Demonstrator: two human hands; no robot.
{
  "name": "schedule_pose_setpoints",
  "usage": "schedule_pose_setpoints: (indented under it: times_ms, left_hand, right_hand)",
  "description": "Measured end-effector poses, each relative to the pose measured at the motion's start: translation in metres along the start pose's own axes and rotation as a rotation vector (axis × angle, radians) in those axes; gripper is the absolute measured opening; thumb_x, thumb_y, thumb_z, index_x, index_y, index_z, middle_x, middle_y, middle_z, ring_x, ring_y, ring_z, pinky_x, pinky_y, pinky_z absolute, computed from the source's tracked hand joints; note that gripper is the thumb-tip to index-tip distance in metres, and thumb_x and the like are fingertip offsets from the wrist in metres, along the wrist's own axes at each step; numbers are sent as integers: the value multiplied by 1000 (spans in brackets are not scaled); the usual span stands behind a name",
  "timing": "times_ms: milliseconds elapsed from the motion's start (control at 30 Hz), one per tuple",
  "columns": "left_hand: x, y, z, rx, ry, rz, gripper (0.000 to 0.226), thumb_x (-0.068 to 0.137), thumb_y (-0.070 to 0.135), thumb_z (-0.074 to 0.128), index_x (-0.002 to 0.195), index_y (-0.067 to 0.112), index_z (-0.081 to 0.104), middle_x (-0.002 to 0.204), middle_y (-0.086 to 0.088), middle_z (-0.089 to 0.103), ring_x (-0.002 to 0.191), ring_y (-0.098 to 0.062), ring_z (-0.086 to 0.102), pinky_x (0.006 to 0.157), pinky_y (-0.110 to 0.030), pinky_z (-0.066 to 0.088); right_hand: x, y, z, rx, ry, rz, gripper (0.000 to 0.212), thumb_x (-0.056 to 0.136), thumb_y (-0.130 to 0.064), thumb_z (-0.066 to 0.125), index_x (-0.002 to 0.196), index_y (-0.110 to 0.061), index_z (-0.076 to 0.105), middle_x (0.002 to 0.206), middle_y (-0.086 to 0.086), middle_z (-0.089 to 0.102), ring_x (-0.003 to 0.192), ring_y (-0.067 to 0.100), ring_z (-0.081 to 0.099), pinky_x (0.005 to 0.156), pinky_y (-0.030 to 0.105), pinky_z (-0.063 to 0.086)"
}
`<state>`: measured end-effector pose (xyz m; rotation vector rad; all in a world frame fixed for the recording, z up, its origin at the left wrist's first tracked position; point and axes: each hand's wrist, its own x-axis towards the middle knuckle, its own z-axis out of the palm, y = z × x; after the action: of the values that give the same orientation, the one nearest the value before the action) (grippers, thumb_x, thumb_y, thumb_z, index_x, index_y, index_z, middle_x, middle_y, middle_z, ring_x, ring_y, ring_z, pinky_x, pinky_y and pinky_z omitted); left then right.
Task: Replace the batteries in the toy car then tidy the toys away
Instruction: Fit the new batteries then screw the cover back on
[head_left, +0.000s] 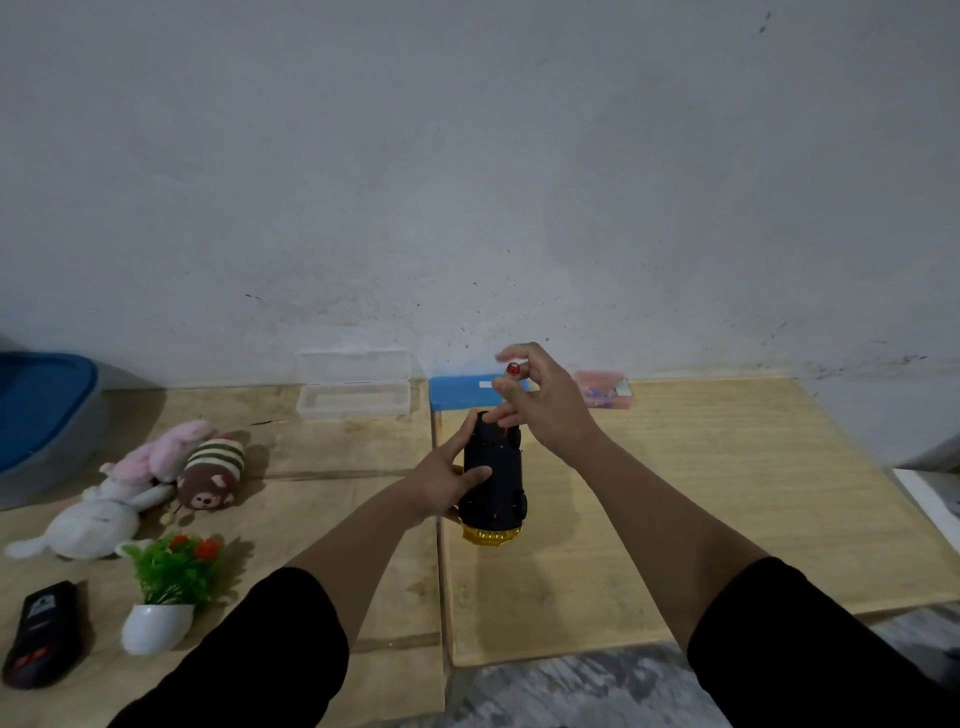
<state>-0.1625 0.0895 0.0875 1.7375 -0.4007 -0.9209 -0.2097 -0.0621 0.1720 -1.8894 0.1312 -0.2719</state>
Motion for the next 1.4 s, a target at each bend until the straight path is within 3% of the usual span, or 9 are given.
schedule_pose_setpoints:
  times_ms: [100, 333, 433, 567, 767, 900, 1167, 1300, 1400]
  left_hand:
    - [0, 0, -2, -9, -1, 2, 81, 89, 32, 62, 143, 55, 7, 126, -6, 54, 102, -24, 62, 74, -44, 59]
    - [0, -4, -4, -19, 5, -4, 81, 89, 32, 61, 142, 56, 5, 125, -3, 54, 105, -26, 62, 77, -47, 58]
    - [1, -2, -6, -14, 2, 0, 81, 89, 32, 62, 142, 56, 5, 127, -4, 52, 109, -29, 60, 78, -49, 58]
    - [1, -4, -7, -14, -8, 1, 82, 88, 33, 62, 142, 56, 5, 124, -3, 52, 107, -28, 61, 78, -48, 58]
    - [1, -7, -5, -20, -18, 14, 82, 88, 33, 62, 142, 56, 5, 125, -4, 55, 102, -21, 63, 73, -42, 59]
    - [4, -2, -4, -1, -32, 27, 81, 88, 34, 63, 141, 58, 6, 129, -5, 54, 104, -23, 63, 75, -42, 59]
    - [4, -2, -3, 36, -36, 39, 80, 91, 32, 60, 145, 53, 5, 130, -3, 52, 102, -20, 61, 73, -40, 60]
    - [4, -1, -5, 21, -31, 34, 79, 89, 34, 61, 144, 54, 8, 127, -5, 55, 104, -24, 63, 76, -45, 59]
    - [2, 0, -7, 10, -28, 31, 80, 89, 33, 61, 143, 54, 6, 123, -4, 56, 105, -26, 62, 76, -46, 59]
  right_hand:
    - [1, 0, 1, 15, -48, -8, 29, 99, -19, 42, 125, -31, 51, 113, 8, 56, 76, 15, 72, 70, 21, 57]
    - [2, -3, -2, 78, 41, 51, 12, 87, -12, 65, 98, -12, 60, 100, 8, 58, 64, 22, 72, 61, 28, 59]
    - [1, -5, 1, 60, -24, 23, 28, 95, -21, 53, 121, -31, 54, 109, -5, 51, 77, 15, 72, 73, 22, 57]
    - [6, -2, 0, 43, -22, 44, 24, 99, -11, 42, 118, -15, 56, 118, 6, 57, 82, 19, 72, 74, 25, 58]
    - [3, -4, -4, 83, 46, 73, 18, 84, -10, 67, 102, -12, 65, 101, 10, 60, 64, 23, 71, 66, 31, 60]
    - [3, -8, 0, 73, -76, 31, 31, 95, -13, 51, 123, -25, 58, 113, 0, 54, 77, 16, 72, 71, 22, 57]
    - [5, -12, -1, 68, 2, 68, 15, 87, -6, 62, 97, -10, 52, 103, 11, 59, 68, 25, 72, 60, 27, 58]
    - [3, -13, 0, 44, -71, 41, 23, 95, -16, 52, 117, -24, 54, 105, 5, 50, 73, 24, 72, 70, 28, 59]
    - [2, -14, 0, 49, -108, 44, 19, 98, -12, 43, 109, -17, 58, 112, 6, 53, 80, 21, 72, 71, 23, 57]
